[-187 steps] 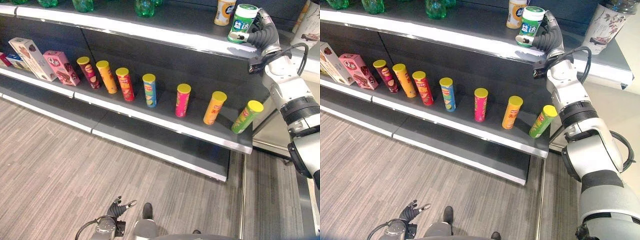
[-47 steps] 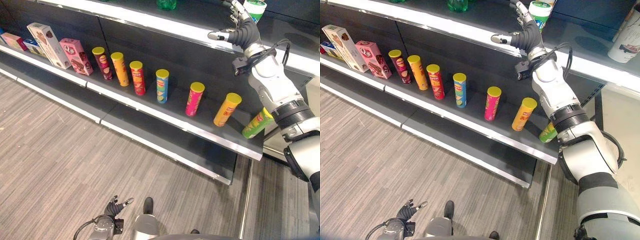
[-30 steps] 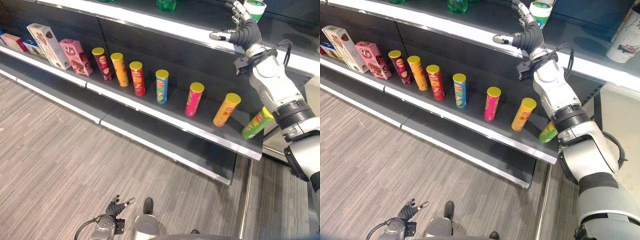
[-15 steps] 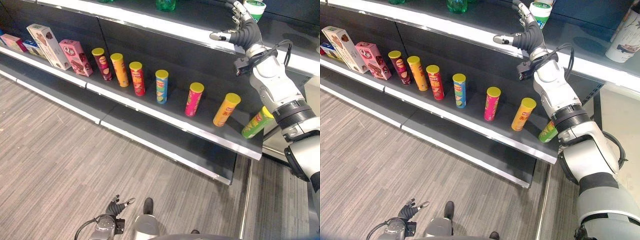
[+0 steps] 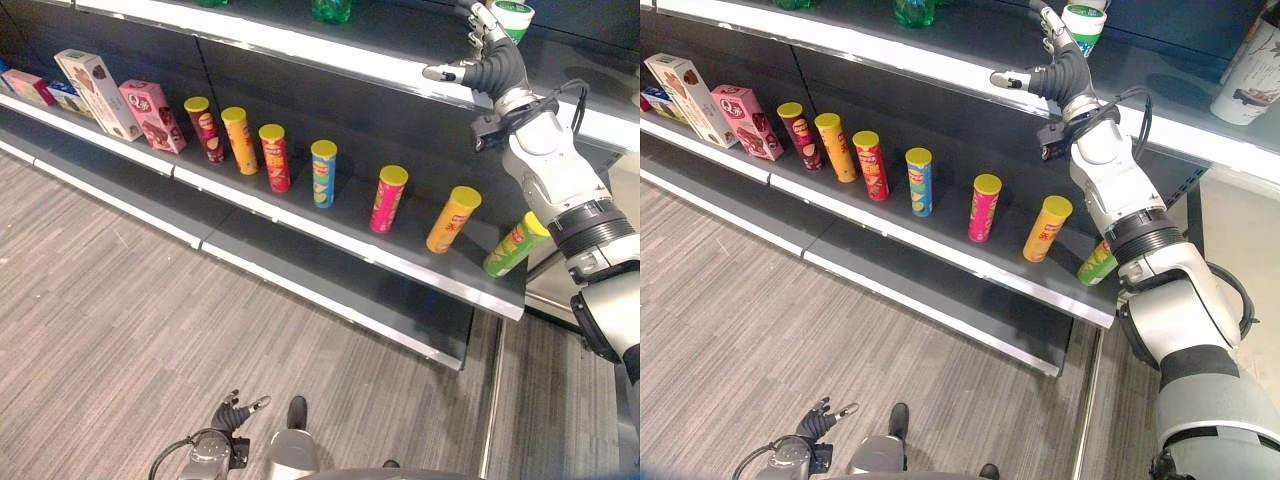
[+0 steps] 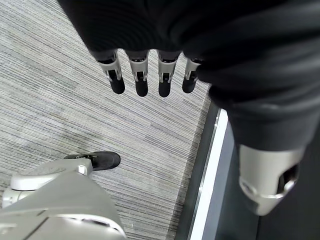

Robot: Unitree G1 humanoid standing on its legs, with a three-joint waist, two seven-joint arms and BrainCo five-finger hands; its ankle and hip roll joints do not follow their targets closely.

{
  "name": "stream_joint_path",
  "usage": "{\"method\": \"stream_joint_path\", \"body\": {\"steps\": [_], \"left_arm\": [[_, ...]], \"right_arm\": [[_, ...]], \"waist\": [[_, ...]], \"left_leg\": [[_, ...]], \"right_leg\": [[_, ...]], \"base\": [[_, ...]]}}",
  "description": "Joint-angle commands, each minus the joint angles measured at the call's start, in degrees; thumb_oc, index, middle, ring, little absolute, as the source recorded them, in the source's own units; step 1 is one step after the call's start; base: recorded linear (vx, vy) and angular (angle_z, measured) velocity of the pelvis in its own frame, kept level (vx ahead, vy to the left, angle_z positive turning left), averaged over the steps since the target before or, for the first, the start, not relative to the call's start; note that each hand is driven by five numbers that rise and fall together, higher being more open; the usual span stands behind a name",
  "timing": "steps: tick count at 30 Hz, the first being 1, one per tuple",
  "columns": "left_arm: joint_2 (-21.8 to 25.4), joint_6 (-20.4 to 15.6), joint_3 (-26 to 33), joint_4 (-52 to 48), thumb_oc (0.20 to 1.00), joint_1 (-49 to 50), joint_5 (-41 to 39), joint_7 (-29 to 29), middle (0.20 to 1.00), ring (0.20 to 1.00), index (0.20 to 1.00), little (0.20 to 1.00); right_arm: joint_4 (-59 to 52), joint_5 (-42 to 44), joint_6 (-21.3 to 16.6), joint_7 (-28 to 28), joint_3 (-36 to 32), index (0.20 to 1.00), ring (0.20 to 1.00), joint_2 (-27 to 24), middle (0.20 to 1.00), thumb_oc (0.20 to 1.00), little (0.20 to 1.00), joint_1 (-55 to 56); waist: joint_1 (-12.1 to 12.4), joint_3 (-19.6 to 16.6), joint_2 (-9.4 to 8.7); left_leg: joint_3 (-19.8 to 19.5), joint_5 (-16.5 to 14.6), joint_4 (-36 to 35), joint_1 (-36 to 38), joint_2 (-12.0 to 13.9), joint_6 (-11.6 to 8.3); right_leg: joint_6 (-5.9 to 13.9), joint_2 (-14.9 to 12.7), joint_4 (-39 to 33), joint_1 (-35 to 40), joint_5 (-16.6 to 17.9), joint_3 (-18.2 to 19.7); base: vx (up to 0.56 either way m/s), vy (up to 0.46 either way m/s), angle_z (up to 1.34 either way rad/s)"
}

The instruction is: Put the goods on the table back onto the shelves and tidy them up.

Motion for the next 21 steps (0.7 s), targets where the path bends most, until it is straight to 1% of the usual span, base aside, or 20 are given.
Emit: {"method": "stream_joint_path", "body": {"steps": [1, 3, 4, 6, 7, 8, 9, 10, 11, 12, 13, 14, 16, 18, 21], "left_arm": [[1.78, -2.03, -3.71, -0.27, 1.000, -3.03, -1.54, -0.22, 1.000, 1.000, 1.000, 1.000], [1.81, -2.08, -3.36, -0.59, 1.000, -2.71, -1.62, -0.50, 1.000, 1.000, 1.000, 1.000], [1.82, -2.08, -3.39, -0.60, 1.000, -2.69, -1.62, -0.50, 1.000, 1.000, 1.000, 1.000], [1.85, -2.15, -3.20, -0.98, 1.000, -2.46, -1.57, -0.65, 1.000, 1.000, 1.000, 1.000], [1.87, -2.16, -2.97, -1.07, 1.000, -2.28, -1.45, -0.73, 1.000, 1.000, 1.000, 1.000], [1.88, -2.18, -2.92, -1.30, 1.000, -2.08, -1.20, -1.09, 1.000, 1.000, 1.000, 1.000], [1.95, -2.19, -2.82, -1.48, 1.000, -2.07, -1.02, -1.19, 1.000, 1.000, 1.000, 1.000], [1.95, -2.18, -2.83, -1.49, 1.000, -2.07, -1.01, -1.19, 1.000, 1.000, 1.000, 1.000], [2.20, -2.18, -2.49, -1.84, 1.000, -2.25, -0.48, -1.54, 1.000, 1.000, 1.000, 1.000], [2.38, -2.20, -2.40, -1.91, 1.000, -2.36, -0.24, -1.68, 1.000, 1.000, 1.000, 1.000], [2.35, -2.20, -2.40, -1.91, 1.000, -2.36, -0.23, -1.68, 1.000, 1.000, 1.000, 1.000], [2.62, -2.31, -2.55, -2.18, 1.000, -2.80, 0.68, -2.24, 1.000, 1.000, 1.000, 1.000], [2.85, -2.20, -2.75, -2.89, 1.000, -2.95, 1.06, -2.42, 1.000, 1.000, 1.000, 1.000], [2.89, -2.18, -2.92, -3.09, 1.000, -2.91, 1.32, -2.44, 1.000, 1.000, 1.000, 1.000], [2.69, -1.95, -3.06, -4.18, 1.000, -2.19, 1.84, -2.84, 1.000, 1.000, 1.000, 1.000]], "right_arm": [[-3.83, 1.87, -1.41, 2.16, 2.92, 1.000, 1.000, -5.91, 1.000, 1.000, 1.000, -3.77], [-10.22, 4.14, -2.39, 4.05, 3.33, 1.000, 1.000, -7.42, 1.000, 1.000, 1.000, -3.45], [-10.33, 4.14, -2.34, 4.04, 3.26, 1.000, 1.000, -7.47, 1.000, 1.000, 1.000, -3.35], [-15.36, 6.27, -3.28, 5.23, 3.08, 1.000, 1.000, -8.67, 1.000, 1.000, 1.000, -2.58], [-18.42, 7.55, -3.83, 5.86, 2.68, 1.000, 1.000, -9.53, 1.000, 1.000, 1.000, -2.12], [-24.32, 9.85, -4.29, 7.92, 2.23, 1.000, 1.000, -9.74, 1.000, 1.000, 1.000, -1.20], [-26.74, 9.88, -4.52, 8.55, 2.49, 1.000, 1.000, -10.35, 1.000, 1.000, 1.000, -1.11], [-26.79, 9.88, -4.49, 8.54, 2.46, 1.000, 1.000, -10.37, 1.000, 1.000, 1.000, -1.06], [-31.93, 9.40, -4.00, 10.64, 4.20, 1.000, 1.000, -11.17, 1.000, 1.000, 1.000, -1.64], [-34.24, 8.98, -3.94, 11.44, 5.24, 1.000, 1.000, -11.49, 1.000, 1.000, 1.000, -2.11], [-34.27, 8.97, -3.92, 11.42, 5.25, 1.000, 1.000, -11.50, 1.000, 1.000, 1.000, -2.12], [-39.16, 7.45, -3.49, 13.81, 9.19, 1.000, 1.000, -11.68, 1.000, 1.000, 1.000, -4.36], [-40.85, 5.67, -3.69, 13.96, 10.74, 1.000, 1.000, -12.04, 1.000, 1.000, 1.000, -5.91], [-41.20, 5.16, -3.73, 13.88, 10.85, 1.000, 1.000, -11.87, 1.000, 1.000, 1.000, -6.14], [-41.78, 3.35, -3.90, 13.41, 10.37, 1.000, 1.000, -13.24, 1.000, 1.000, 1.000, -4.95]], "waist": [[0.95, -1.34, 0.08], [0.85, -1.30, 0.11], [0.87, -1.31, 0.11], [0.91, -1.30, 0.10], [0.91, -1.34, 0.13], [0.92, -1.39, 0.15], [0.99, -1.45, 0.17], [1.00, -1.45, 0.17], [1.20, -1.68, 0.21], [1.31, -1.83, 0.17], [1.30, -1.82, 0.20], [1.74, -2.31, 0.19], [1.89, -2.58, 0.18], [1.91, -2.64, 0.16], [1.66, -2.71, 0.09]], "left_leg": [[6.63, -10.87, 5.73, 4.82, 1.93, -3.79], [6.63, -10.85, 5.67, 4.77, 1.95, -3.83], [6.62, -10.86, 5.67, 4.79, 1.95, -3.83], [6.59, -10.88, 5.71, 4.73, 1.99, -3.86], [6.56, -10.90, 5.70, 4.70, 2.01, -3.89], [6.58, -10.93, 5.76, 4.60, 2.01, -3.98], [6.58, -10.97, 5.78, 4.59, 2.04, -4.01], [6.58, -10.98, 5.79, 4.60, 2.04, -4.01], [6.66, -11.05, 5.83, 4.65, 2.07, -4.07], [6.68, -11.08, 5.87, 4.68, 2.12, -4.10], [6.68, -11.09, 5.88, 4.68, 2.13, -4.10], [6.56, -11.18, 5.97, 4.81, 2.34, -4.17], [6.54, -11.34, 6.02, 5.05, 2.48, -4.22], [6.50, -11.39, 6.07, 5.15, 2.57, -4.25], [6.67, -11.44, 6.18, 5.43, 2.86, -4.30]], "right_leg": [[6.71, -3.14, 6.31, -7.73, -1.29, -0.96], [6.76, -3.15, 6.27, -7.80, -1.30, -0.97], [6.76, -3.15, 6.27, -7.78, -1.31, -0.98], [6.77, -3.21, 6.25, -7.78, -1.31, -0.89], [6.79, -3.24, 6.28, -7.80, -1.35, -0.85], [6.81, -3.36, 6.36, -7.89, -1.37, -0.89], [6.82, -3.44, 6.38, -7.88, -1.40, -0.95], [6.82, -3.44, 6.39, -7.87, -1.41, -0.95], [6.82, -3.49, 6.32, -7.68, -1.42, -1.15], [6.82, -3.51, 6.29, -7.63, -1.42, -1.20], [6.82, -3.50, 6.29, -7.62, -1.42, -1.21], [6.75, -3.56, 6.27, -7.40, -1.59, -1.50], [6.70, -3.55, 6.26, -7.18, -1.70, -1.64], [6.64, -3.50, 6.26, -7.07, -1.74, -1.65], [6.44, -3.16, 6.24, -6.92, -1.85, -1.54]], "base": [[0.00, 0.000, 0.00], [0.00, 0.000, 0.00], [0.00, 0.000, 0.00], [0.00, 0.000, 0.00], [0.00, 0.000, 0.00], [0.00, 0.000, 0.00], [0.00, 0.000, 0.00], [0.00, 0.000, 0.00], [0.00, 0.000, 0.00], [0.00, 0.000, 0.00], [0.00, -0.041, 0.02], [0.01, -0.040, 0.03], [0.01, -0.025, 0.01], [0.00, 0.000, 0.00], [0.00, 0.000, 0.00]]}}
